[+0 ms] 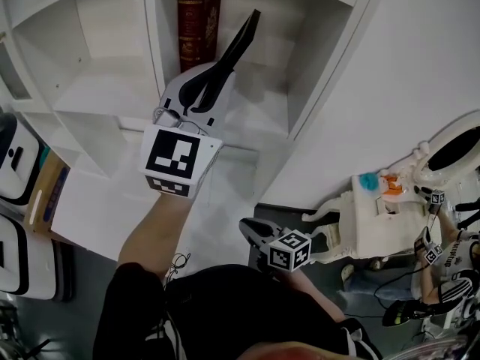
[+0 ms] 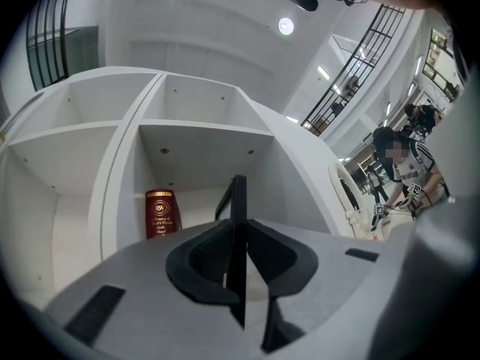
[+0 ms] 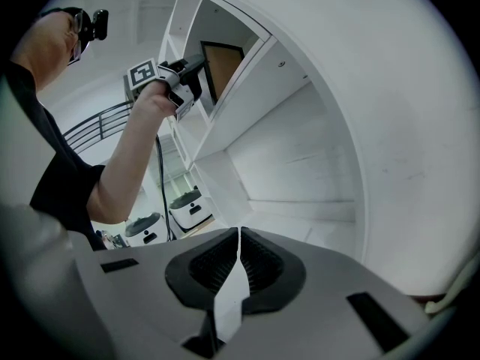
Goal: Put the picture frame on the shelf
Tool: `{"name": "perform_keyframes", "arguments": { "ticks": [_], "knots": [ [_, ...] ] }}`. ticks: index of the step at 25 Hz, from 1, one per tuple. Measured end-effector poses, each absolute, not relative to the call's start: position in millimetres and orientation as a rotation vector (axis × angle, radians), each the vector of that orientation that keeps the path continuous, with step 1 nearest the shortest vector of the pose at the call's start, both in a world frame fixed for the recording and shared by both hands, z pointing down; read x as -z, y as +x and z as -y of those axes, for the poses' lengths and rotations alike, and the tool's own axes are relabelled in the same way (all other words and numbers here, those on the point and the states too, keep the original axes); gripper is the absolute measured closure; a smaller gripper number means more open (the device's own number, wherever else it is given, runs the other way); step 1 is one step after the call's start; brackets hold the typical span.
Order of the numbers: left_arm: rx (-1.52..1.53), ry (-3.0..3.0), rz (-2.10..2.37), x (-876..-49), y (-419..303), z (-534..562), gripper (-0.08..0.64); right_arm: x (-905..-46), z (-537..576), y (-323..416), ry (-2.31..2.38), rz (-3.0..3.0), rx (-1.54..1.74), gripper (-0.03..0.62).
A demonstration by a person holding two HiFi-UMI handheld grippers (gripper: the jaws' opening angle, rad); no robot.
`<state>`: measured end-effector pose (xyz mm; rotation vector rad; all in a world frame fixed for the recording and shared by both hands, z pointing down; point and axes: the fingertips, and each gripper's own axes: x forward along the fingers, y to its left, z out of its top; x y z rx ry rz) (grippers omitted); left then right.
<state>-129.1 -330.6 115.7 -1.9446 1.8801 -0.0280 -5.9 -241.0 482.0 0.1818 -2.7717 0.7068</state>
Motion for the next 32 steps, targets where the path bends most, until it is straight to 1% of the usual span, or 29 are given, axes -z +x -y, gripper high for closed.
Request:
{"name": "perform_keyframes", "arguments": {
  "ticks": [18,21,28,32],
  "knots": [
    [-0.035,-1.835,-1.974,-116.2,-161.4,318.2,0.494,-473.6,247.3,-9.6,0.185,2.784,-0.675,0.571],
    [-0.033,-1.833,-1.979,-115.7,-164.1,316.9,0.494,-431.4,264.8,-15.7,0.204,2.876,-0.552,0.569],
    [0.001,-1.845,-1.966,-115.7,-166.3,318.1,0.492,-271.9,291.7,-58.5,0.153,3.137,-0.069,0.569],
    [0.022,-1.861,-1.941,-115.6,-164.6,319.3,0.492,-203.7,290.5,-82.9,0.125,3.23,0.066,0.569]
  ]
}}
